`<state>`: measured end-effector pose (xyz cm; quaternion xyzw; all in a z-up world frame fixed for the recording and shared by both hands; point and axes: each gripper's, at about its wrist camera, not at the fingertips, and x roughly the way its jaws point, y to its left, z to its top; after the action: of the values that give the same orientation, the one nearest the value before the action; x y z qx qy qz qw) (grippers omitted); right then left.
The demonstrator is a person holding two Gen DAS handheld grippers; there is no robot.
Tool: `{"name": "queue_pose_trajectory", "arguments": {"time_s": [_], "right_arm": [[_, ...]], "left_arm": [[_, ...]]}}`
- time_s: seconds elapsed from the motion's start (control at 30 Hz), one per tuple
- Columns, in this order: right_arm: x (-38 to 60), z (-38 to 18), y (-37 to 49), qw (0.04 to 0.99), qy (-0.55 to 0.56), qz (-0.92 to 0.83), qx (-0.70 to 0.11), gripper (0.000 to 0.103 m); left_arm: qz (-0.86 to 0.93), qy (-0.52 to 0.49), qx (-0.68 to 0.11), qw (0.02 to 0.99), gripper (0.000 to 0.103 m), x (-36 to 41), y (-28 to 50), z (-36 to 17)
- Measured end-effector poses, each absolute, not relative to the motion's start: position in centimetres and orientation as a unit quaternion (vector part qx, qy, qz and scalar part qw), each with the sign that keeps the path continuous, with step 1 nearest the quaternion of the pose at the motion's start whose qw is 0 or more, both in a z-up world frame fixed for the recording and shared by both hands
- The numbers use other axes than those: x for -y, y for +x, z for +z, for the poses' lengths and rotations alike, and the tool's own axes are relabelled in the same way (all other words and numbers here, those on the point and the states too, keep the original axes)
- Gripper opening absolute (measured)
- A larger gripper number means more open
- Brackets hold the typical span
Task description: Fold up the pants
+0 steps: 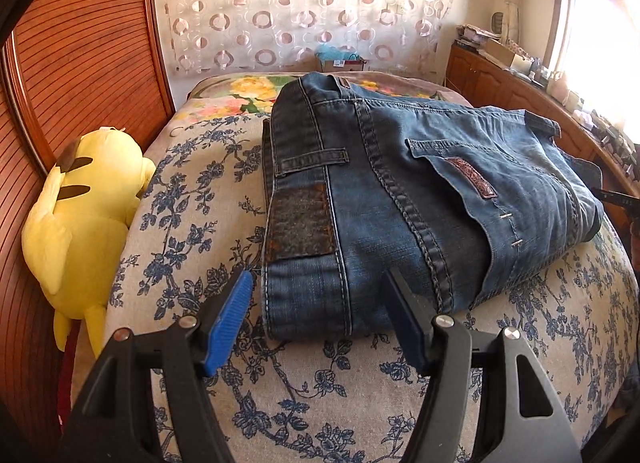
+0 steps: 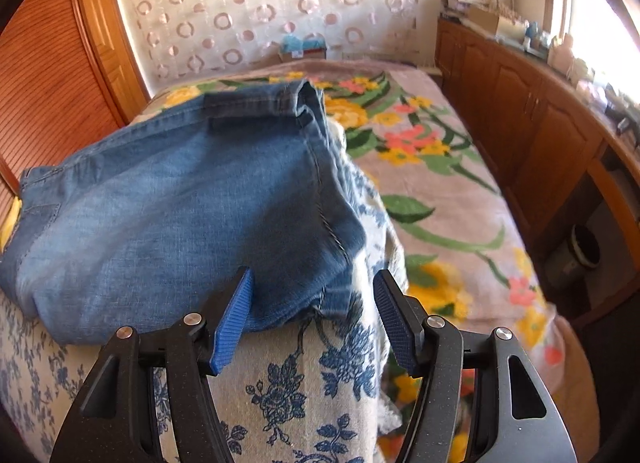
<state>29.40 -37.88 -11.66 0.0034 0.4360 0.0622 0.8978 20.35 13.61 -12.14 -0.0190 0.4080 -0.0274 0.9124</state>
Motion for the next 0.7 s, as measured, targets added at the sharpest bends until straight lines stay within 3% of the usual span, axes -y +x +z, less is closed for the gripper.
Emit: {"name": "queue_pose_trajectory", "arguments": {"time_s": [0.13, 0.17, 0.3, 0.6, 0.7], "right_arm": [[38.0, -11.7, 29.1, 0.897, 0.012, 0.066, -0.438, 0.051], [37.9, -11.6, 29.0, 0.897, 0.012, 0.069, -0.437, 0.042], [37.3, -11.1, 28.7, 0.901, 0.001, 0.065, -0.429, 0.02], [37.0, -10.9, 28.3, 0.906, 0.001, 0.074, -0.417, 0.017], [37.1, -10.9, 28.5, 0.905, 0.006, 0.075, -0.418, 0.017]], "left_arm": [[-0.027, -0.019, -0.412, 0.911, 0.066, -13.6, 20.4, -12.4], [-0.028, -0.019, -0.413, 0.91, 0.066, -13.6, 20.5, -12.5], [-0.028, -0.021, -0.414, 0.91, 0.066, -13.6, 20.6, -12.6], [-0.021, -0.025, -0.394, 0.919, 0.066, -14.2, 20.0, -11.8], [-0.021, -0.033, -0.394, 0.918, 0.058, -14.8, 20.1, -11.8]]}}
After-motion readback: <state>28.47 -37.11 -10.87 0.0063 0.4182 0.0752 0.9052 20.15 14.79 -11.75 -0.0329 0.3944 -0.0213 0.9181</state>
